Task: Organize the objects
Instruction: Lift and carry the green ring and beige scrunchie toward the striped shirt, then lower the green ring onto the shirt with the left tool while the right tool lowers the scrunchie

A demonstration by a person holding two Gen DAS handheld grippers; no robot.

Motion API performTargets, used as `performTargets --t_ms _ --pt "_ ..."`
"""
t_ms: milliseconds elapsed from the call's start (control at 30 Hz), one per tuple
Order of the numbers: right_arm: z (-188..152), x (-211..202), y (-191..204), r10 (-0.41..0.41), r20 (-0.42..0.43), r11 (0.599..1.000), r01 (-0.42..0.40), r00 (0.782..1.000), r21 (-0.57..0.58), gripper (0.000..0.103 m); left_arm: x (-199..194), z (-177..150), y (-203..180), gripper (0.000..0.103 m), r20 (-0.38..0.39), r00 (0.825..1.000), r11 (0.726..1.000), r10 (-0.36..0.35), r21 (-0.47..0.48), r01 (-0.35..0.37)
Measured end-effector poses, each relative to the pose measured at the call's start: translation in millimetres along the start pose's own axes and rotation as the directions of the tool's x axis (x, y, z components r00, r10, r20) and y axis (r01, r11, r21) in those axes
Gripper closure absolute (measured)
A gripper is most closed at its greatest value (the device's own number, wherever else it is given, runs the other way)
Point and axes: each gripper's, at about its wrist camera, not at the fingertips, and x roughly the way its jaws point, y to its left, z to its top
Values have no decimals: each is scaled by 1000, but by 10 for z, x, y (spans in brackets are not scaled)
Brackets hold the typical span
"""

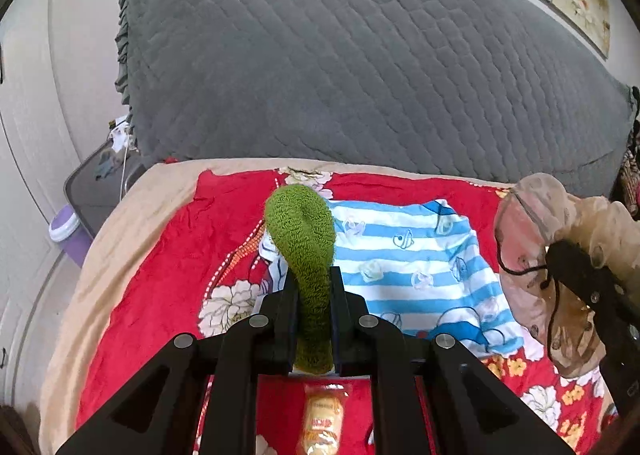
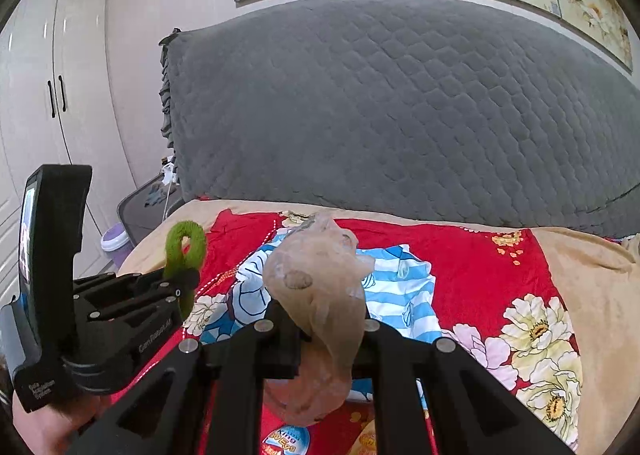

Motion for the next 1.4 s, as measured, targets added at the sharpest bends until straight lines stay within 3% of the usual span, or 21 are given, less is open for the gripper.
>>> performTargets --t_ms 533,833,1067,1400 --pt "-12 622 -153 -21 -48 1000 21 999 -3 91 607 112 -161 90 -24 999 999 -26 21 27" --pt "-102 1110 -352 -22 -118 1000 24 993 13 91 1093 22 -284 90 -71 997 999 -27 34 29" --pt "-202 1489 -558 23 -174 996 -8 984 86 91 1389 -30 -304 90 -101 994 999 -29 25 31" --pt "-257 1822 -589 11 -228 998 2 974 59 91 1701 -80 -389 90 -137 990 998 -25 45 31"
